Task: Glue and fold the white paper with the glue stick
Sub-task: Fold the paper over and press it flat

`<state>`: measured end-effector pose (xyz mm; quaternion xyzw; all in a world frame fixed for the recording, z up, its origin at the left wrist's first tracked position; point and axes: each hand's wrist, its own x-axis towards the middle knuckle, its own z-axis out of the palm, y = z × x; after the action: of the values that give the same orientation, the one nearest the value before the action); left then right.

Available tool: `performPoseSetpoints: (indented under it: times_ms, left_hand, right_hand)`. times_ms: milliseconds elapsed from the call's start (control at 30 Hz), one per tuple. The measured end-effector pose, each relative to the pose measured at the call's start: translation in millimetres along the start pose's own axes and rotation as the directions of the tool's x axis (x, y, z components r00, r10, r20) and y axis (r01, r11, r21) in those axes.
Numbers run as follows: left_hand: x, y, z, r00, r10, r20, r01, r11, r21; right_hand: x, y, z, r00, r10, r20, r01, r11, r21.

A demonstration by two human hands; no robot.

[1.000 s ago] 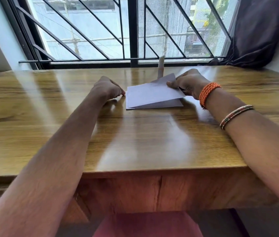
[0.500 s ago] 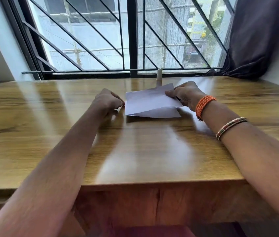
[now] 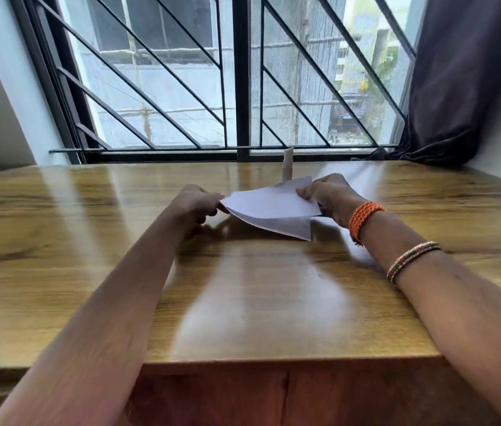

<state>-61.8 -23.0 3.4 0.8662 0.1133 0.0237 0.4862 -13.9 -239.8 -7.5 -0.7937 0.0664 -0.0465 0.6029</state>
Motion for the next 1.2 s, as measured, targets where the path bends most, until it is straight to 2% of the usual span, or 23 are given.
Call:
performPoseSetpoints:
  times_ms: [233,367,433,533,633,833,933,1100,1200]
  left_hand:
    - [6,-4,-5,0.995,-0.084,0.048,0.083,0.996,0.009]
    - [6,-5,-2,0.996,-0.088,0.032,0.086,0.995,0.043]
    - [6,-6,-3,0.998,-0.063,0.025,0.062,0.996,0.060]
    - [0,-5,-8,0.999,0.036,0.018,-0.037,0.993,0.109]
    - [-6,-2,-14,0.993,0.116,0.016,-0.117,0.986,0.116]
    - [1,-1,-12,0.991,0.131,-0.038,-0.121,0.974,0.189]
    - [2,0,-9,0.978,0.204,-0.031,-0.193,0.957,0.216]
    - [-1,-4,-9,0.982,0.182,0.042,-0.179,0.855,0.487]
    - [1,-10,-12,0.973,0.216,0.085,-0.227,0.814,0.535]
  right_hand:
    - [-9,-4,6,0.998,-0.051,0.044,0.051,0.999,-0.006]
    - [-3,-2,0,0.993,-0.091,-0.069,0.094,0.995,0.039]
    - [-1,-2,-4,0.990,-0.096,-0.106,0.104,0.992,0.074]
    - [-5,-3,-5,0.998,-0.063,-0.024,0.065,0.990,0.128]
    - [-9,-5,-2,0.998,-0.051,0.026,0.048,0.994,0.103]
    - [-9,-10,-6,1.000,0.008,-0.004,-0.008,1.000,0.018]
    - [-12,-10,-7,1.000,0.025,-0.007,-0.025,1.000,-0.002]
    - [-21,-8,0,1.000,0.025,-0.010,-0.025,1.000,-0.008]
    - [-25,-7,3,1.000,0.025,-0.014,-0.025,1.000,-0.008]
